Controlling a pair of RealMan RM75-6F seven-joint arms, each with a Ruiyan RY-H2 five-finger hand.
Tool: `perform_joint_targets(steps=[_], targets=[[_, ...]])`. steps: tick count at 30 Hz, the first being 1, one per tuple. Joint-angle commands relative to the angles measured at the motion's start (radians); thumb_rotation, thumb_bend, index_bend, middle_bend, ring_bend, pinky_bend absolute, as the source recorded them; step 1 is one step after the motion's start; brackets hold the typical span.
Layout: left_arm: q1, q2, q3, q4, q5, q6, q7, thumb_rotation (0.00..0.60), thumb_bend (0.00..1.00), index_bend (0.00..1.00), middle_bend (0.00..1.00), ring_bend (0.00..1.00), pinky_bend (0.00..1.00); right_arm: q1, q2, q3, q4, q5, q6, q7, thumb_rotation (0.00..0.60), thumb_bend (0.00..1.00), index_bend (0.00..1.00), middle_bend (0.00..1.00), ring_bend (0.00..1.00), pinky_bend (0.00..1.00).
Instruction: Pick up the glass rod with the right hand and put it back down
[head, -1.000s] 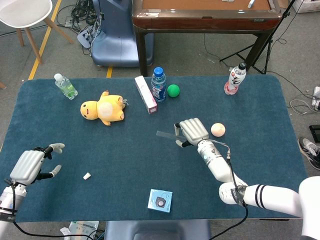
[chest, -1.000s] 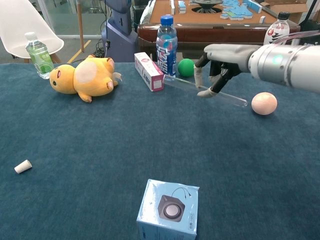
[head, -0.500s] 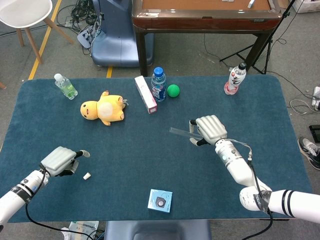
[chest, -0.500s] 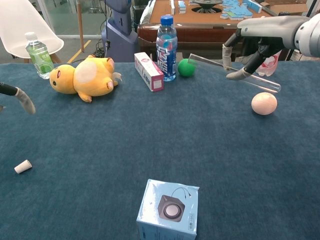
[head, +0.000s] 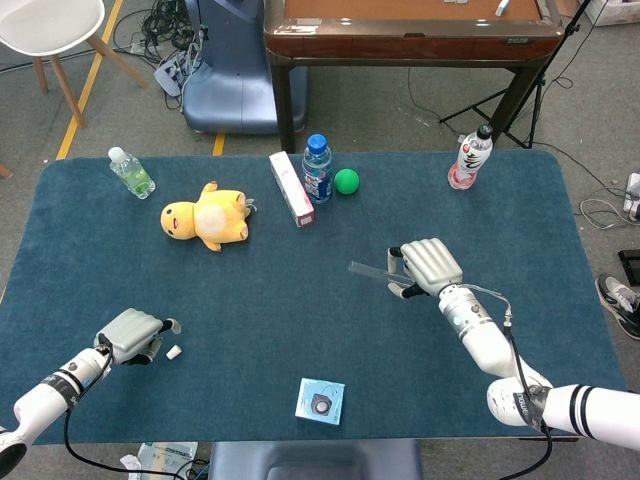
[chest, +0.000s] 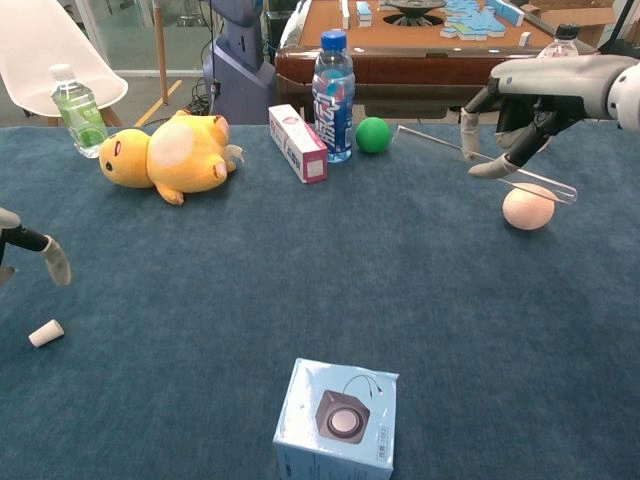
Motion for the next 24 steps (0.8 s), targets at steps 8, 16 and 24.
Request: perform_joint_targets(steps=[8, 16, 24], targets=[[-0.003, -0.031, 0.026, -0.001, -0.051, -0.013, 0.051, 0.600, 0.71, 0.27, 1.00, 1.00, 1.00, -0.007, -0.008, -0.014, 0.013, -0.001, -0.004, 0.008, 0.600, 0.50, 0.65, 1.00, 1.00, 1.00], [-0.012, -0.053, 0.030, 0.003, -0.065, -0.009, 0.058, 0.600, 0.71, 0.27, 1.00, 1.00, 1.00, -0.009, -0.010, -0.018, 0.016, 0.003, -0.003, 0.007, 0.600, 0.50, 0.65, 1.00, 1.00, 1.00], [-0.021, -0.068, 0.041, 0.015, -0.089, -0.019, 0.077, 0.600, 0.71, 0.27, 1.00, 1.00, 1.00, -0.012, -0.010, -0.019, 0.017, 0.003, -0.002, 0.013, 0.600, 0.50, 0.65, 1.00, 1.00, 1.00]])
